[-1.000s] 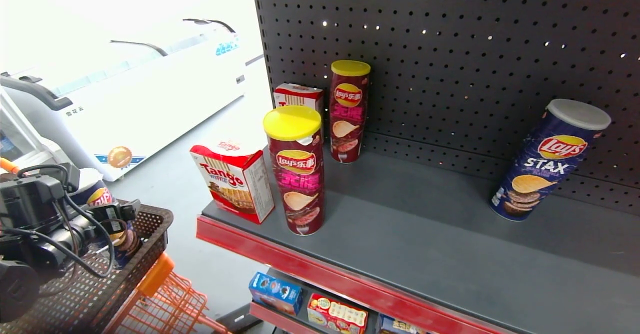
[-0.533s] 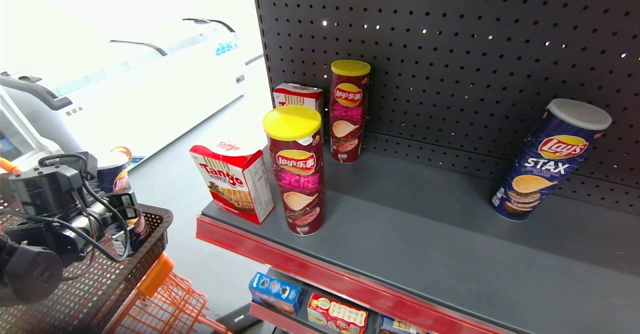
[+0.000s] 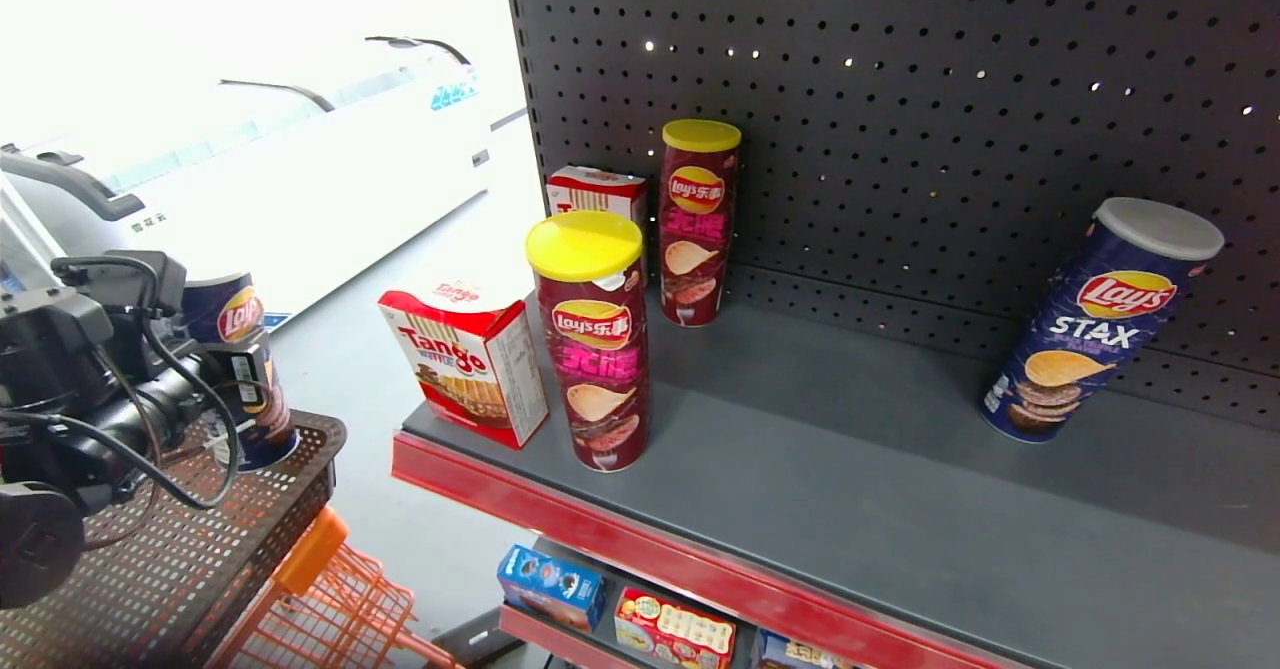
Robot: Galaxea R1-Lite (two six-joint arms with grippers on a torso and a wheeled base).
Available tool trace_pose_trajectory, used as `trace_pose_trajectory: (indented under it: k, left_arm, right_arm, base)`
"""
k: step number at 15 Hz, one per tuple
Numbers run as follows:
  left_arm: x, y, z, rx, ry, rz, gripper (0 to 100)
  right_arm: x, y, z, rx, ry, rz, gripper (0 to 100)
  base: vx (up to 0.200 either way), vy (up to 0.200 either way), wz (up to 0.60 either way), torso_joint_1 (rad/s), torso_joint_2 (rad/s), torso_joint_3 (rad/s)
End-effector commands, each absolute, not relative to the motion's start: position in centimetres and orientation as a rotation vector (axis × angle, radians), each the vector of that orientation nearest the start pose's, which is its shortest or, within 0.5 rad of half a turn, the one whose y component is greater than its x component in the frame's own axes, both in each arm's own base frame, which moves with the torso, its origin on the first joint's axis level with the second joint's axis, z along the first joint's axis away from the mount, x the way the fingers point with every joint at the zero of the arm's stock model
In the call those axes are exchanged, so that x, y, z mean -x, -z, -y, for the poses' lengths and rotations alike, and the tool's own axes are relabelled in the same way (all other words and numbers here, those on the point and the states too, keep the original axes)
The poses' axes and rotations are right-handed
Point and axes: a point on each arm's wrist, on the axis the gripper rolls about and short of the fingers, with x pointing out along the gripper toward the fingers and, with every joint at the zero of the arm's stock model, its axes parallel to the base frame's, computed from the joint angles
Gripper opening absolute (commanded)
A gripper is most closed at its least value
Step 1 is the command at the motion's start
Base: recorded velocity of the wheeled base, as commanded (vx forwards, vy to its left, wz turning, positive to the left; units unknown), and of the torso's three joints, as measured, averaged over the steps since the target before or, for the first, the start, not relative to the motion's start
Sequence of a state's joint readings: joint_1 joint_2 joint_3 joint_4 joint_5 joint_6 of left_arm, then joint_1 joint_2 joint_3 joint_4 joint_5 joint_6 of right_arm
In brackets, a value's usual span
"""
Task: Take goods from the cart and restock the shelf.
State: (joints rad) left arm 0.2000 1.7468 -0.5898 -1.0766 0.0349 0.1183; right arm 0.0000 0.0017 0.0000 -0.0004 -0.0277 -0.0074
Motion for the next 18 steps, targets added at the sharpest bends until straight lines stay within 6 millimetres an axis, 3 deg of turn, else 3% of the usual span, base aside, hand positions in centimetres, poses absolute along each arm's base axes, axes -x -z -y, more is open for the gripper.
trace_pose_trajectory:
  k: [1, 10, 11, 12, 18]
  left_arm:
    - [-27.3, -18.6, -4.8, -0.127, -0.198, 0.011, 0]
    - [-20.7, -22.4, -0.5, -0.133, -0.059, 0.098, 0]
    - [-18.2, -22.8, -0.1, -0.130, -0.035, 0.128, 0]
    - [-16.9, -22.9, 0.4, -0.129, -0.003, 0.134, 0]
    - [-11.8, -24.4, 1.6, -0.121, 0.273, 0.066, 0]
  right_arm:
    - [2.3, -7.6, 0.1, 0.008, 0.026, 0.000, 100]
    - [2.3, -7.6, 0.1, 0.008, 0.028, 0.000, 100]
    - [2.3, -7.6, 0.1, 0.008, 0.028, 0.000, 100]
    - [2.3, -7.6, 0.1, 0.008, 0.028, -0.002, 100]
    - [2.3, -7.6, 0.1, 0.008, 0.028, -0.002, 100]
  base:
    - [0.000, 0.000, 0.00, 0.000, 0.00, 0.000]
    - [0.000, 0.000, 0.00, 0.000, 0.00, 0.000]
    - [0.000, 0.000, 0.00, 0.000, 0.00, 0.000]
    - [0.000, 0.000, 0.00, 0.000, 0.00, 0.000]
    - [0.000, 0.000, 0.00, 0.000, 0.00, 0.000]
